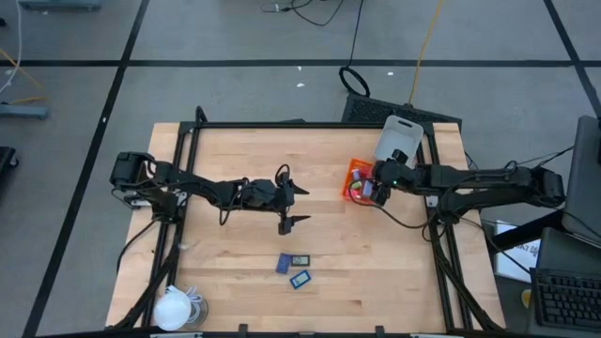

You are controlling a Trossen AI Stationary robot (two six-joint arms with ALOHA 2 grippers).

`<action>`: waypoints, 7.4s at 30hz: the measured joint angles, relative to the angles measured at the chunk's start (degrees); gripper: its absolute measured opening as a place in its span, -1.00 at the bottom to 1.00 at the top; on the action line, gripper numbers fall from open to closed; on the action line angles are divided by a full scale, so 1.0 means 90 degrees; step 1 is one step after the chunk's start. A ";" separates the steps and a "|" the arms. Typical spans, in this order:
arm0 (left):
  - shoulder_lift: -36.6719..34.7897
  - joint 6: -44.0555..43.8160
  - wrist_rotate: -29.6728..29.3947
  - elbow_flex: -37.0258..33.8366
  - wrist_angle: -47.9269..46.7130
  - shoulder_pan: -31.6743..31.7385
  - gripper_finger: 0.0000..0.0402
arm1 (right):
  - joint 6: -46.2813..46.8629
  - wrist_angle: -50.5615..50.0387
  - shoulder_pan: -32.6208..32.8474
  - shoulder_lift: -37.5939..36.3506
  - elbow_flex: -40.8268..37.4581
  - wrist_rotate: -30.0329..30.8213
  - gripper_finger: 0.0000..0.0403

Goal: Pick & Place Office items
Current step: Put the red charger adapter into the orange bin, then adjust the orange bin

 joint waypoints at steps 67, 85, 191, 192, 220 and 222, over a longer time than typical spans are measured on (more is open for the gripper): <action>0.0000 -0.0017 0.0000 0.0000 -0.0014 0.0000 0.77 | 0.0008 0.0445 0.0000 0.0036 -0.0089 -0.0513 0.04; 0.0000 -0.0017 0.0000 0.0000 -0.0015 0.0000 0.77 | -0.0425 0.1646 -0.0007 0.0029 -0.0672 -0.1347 0.04; -0.0001 0.0027 -0.0054 -0.0002 -0.0015 0.0000 0.82 | 0.1319 0.1357 0.0791 -0.0634 -0.0681 -0.3683 0.22; 0.0000 0.0029 -0.0103 -0.0002 -0.0008 0.0000 0.82 | 0.1399 0.1307 0.0990 -0.0498 -0.0681 -0.3670 0.22; -0.0002 -0.0137 -0.0165 -0.0002 0.0005 0.0041 0.82 | 0.0845 0.2874 0.1803 0.1203 -0.0679 -0.0801 0.03; -0.0002 -0.0139 -0.0165 -0.0002 0.0005 0.0041 0.82 | 0.0602 0.3260 0.1776 0.1284 -0.0679 -0.0800 0.03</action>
